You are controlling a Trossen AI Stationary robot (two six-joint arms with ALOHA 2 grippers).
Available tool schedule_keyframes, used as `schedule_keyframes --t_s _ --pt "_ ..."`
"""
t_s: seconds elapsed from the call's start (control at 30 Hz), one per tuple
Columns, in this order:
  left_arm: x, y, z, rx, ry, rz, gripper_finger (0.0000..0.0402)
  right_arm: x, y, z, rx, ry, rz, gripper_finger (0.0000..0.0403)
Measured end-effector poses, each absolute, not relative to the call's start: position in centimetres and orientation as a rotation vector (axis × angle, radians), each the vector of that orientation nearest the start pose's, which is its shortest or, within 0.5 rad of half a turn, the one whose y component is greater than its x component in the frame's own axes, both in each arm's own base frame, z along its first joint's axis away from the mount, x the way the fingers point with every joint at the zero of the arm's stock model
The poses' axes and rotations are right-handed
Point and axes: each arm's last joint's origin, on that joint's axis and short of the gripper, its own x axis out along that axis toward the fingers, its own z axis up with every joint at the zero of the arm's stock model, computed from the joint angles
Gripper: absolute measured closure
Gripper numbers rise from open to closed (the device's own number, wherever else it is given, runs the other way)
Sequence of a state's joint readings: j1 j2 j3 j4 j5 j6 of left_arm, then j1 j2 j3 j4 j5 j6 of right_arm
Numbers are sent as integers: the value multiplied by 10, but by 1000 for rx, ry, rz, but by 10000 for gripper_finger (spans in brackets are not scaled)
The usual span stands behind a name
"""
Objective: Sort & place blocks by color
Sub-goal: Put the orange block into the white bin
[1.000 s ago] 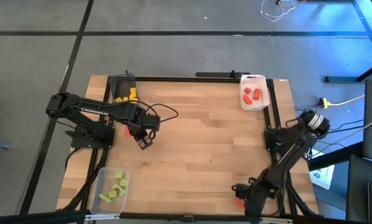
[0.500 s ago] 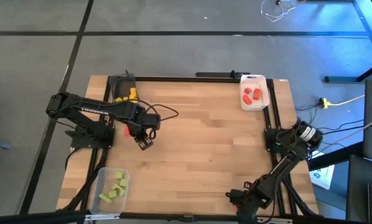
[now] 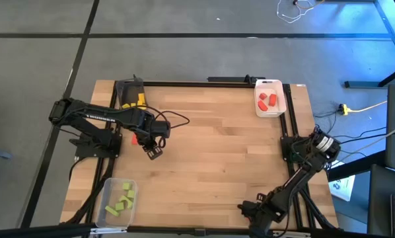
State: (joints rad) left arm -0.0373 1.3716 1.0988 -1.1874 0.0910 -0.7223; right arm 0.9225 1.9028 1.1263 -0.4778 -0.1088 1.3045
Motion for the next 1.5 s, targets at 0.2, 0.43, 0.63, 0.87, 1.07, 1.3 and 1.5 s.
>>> schedule_keyframes --t_s 0.2,0.43,0.63,0.87,1.07,1.3,1.5 --pt "230 -11 258 -623 1433 428 332 216 278 131 553 1505 -41 266" --pt "230 -11 258 -622 1433 427 332 224 269 130 582 1540 -60 345" --pt "230 -11 258 -622 1433 428 332 243 249 132 645 1552 -117 345" --pt "230 -11 258 -589 1435 405 331 268 197 152 701 1469 -309 345" --pt "231 -8 258 -474 1410 432 331 270 137 190 716 1436 -472 345" --pt "242 -6 260 -300 1287 386 337 248 63 249 771 1226 -702 345" --pt "262 -1 268 -198 1082 283 352 217 7 277 741 1133 -920 345"
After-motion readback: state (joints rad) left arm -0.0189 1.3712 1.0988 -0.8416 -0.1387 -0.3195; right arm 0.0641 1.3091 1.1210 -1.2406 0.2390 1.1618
